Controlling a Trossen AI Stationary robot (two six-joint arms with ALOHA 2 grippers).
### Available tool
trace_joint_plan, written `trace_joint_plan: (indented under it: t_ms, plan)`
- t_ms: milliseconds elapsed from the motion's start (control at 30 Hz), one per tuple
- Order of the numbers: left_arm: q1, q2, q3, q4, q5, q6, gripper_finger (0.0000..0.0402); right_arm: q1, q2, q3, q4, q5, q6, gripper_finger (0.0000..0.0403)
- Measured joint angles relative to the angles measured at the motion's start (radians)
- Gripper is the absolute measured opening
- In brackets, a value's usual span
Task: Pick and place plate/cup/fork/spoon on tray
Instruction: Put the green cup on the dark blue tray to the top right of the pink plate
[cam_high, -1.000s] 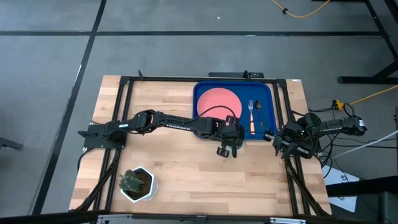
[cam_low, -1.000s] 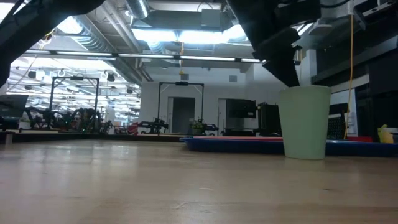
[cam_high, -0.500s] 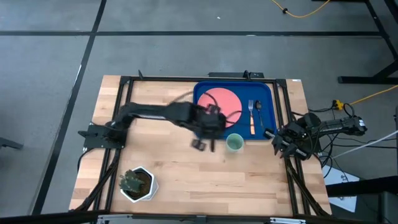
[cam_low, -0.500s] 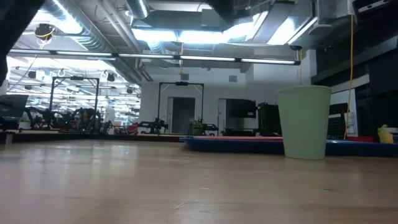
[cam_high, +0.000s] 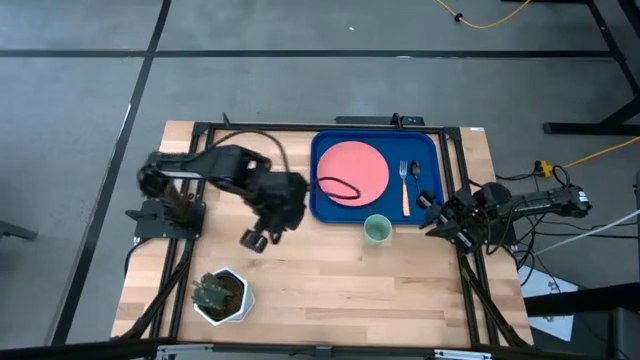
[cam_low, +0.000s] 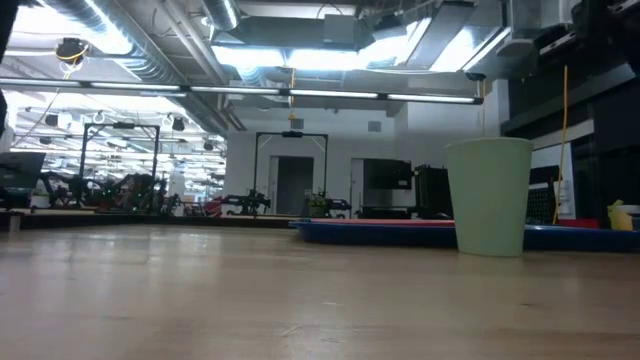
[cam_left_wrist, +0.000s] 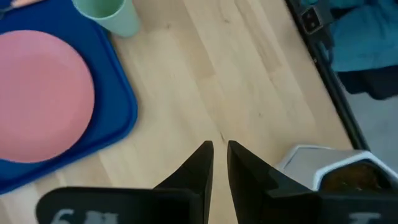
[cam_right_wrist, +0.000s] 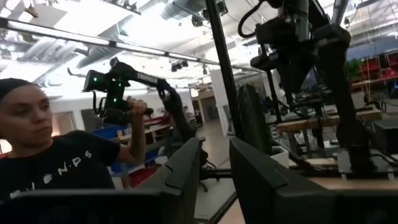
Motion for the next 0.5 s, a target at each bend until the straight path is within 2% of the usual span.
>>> trace_joint_plan:
  t_ms: [67, 167, 400, 500]
  plan:
    - [-0.01, -0.07, -0.119, 0.063, -0.019, -0.008, 0.0041, 0.0, 0.006, 0.0, -0.007, 0.002, -0.011, 0.0095]
    - [-0.001, -0.2, -0.343, 0.243, 0.006, -0.004, 0.0041, 0.0, 0.01, 0.0, -0.019, 0.01, -0.036, 0.0095]
    - [0.1, -0.588, -0.907, 0.623, 0.027, -0.086, 0.0041, -0.001, 0.013, 0.0, -0.025, 0.146, -0.04, 0.0095]
    - [0.147, -0.756, -1.118, 0.838, 0.027, -0.099, 0.0041, -0.001, 0.013, -0.001, 0.002, 0.17, -0.083, 0.0095]
